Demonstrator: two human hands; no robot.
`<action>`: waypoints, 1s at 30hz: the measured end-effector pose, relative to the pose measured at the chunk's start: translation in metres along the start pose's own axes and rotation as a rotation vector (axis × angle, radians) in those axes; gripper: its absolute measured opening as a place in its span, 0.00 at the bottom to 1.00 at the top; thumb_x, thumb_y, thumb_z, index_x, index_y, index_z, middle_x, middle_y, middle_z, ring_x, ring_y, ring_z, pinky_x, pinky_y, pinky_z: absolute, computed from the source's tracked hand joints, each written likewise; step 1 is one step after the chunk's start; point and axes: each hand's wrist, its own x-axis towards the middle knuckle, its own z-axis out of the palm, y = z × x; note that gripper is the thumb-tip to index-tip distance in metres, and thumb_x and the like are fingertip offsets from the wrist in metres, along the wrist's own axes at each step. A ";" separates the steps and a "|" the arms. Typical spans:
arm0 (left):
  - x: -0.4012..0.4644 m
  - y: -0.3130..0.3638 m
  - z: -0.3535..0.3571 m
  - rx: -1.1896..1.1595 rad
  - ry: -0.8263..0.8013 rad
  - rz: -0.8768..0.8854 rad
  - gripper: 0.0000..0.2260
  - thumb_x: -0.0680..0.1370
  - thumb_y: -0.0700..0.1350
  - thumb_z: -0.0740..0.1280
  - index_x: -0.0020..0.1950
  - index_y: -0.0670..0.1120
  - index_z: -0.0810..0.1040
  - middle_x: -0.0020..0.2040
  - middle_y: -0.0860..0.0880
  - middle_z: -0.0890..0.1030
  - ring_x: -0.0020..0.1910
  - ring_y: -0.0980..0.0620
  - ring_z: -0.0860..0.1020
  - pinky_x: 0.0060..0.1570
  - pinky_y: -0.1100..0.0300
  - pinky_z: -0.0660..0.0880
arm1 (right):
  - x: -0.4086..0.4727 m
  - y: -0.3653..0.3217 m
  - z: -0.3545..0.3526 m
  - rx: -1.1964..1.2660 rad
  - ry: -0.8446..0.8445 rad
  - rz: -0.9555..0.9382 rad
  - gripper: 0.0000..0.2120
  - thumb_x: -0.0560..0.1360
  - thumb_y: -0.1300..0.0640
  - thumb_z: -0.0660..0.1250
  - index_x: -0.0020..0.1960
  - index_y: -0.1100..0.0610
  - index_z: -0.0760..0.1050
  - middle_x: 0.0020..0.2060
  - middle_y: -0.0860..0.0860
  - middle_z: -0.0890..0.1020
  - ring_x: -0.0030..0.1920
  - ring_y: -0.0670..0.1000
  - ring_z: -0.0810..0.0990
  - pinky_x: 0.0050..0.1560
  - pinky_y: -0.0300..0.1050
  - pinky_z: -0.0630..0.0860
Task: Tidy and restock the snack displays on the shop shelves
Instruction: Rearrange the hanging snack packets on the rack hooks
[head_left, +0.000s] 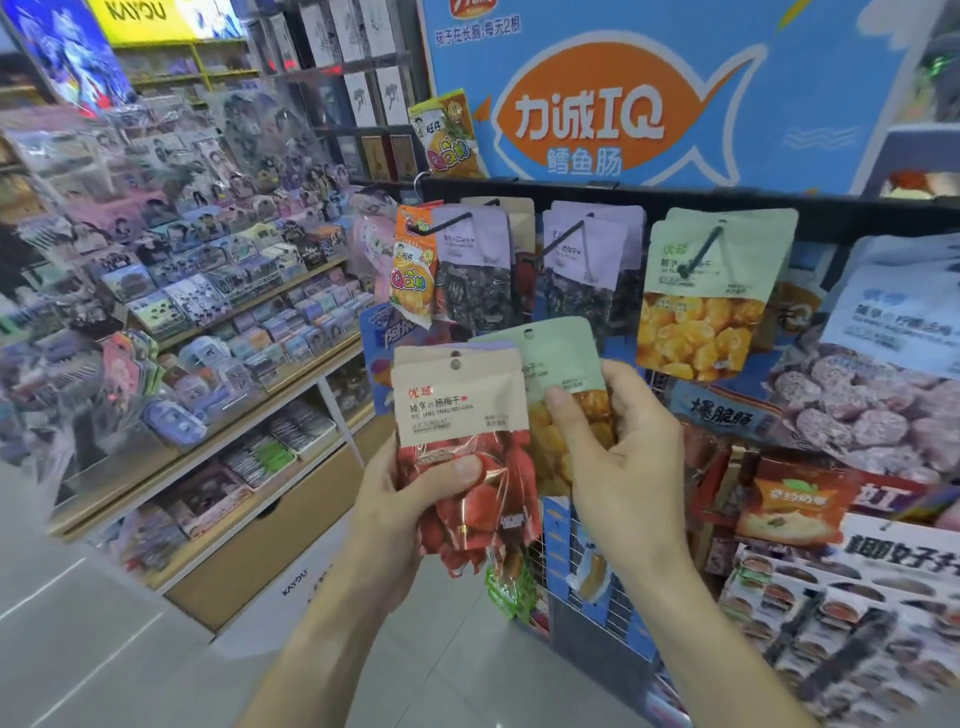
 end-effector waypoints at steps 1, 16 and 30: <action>0.000 -0.001 0.003 -0.017 0.009 -0.003 0.36 0.62 0.49 0.79 0.67 0.39 0.76 0.59 0.38 0.84 0.55 0.36 0.84 0.49 0.46 0.82 | -0.002 -0.001 -0.004 -0.002 0.022 -0.004 0.08 0.81 0.56 0.68 0.59 0.48 0.79 0.46 0.41 0.86 0.41 0.47 0.84 0.44 0.51 0.82; -0.015 -0.006 0.054 -0.068 0.059 0.007 0.27 0.61 0.48 0.80 0.59 0.46 0.84 0.57 0.39 0.85 0.52 0.40 0.85 0.45 0.49 0.83 | 0.009 -0.035 -0.065 0.110 0.199 -0.015 0.06 0.78 0.50 0.72 0.53 0.50 0.82 0.41 0.42 0.87 0.39 0.44 0.86 0.36 0.45 0.82; -0.020 -0.007 0.067 -0.032 0.159 0.015 0.35 0.56 0.53 0.85 0.61 0.45 0.83 0.59 0.39 0.84 0.54 0.39 0.85 0.45 0.51 0.83 | 0.042 -0.028 -0.073 -0.081 0.286 -0.036 0.10 0.78 0.45 0.71 0.45 0.51 0.82 0.24 0.51 0.79 0.22 0.53 0.74 0.27 0.50 0.75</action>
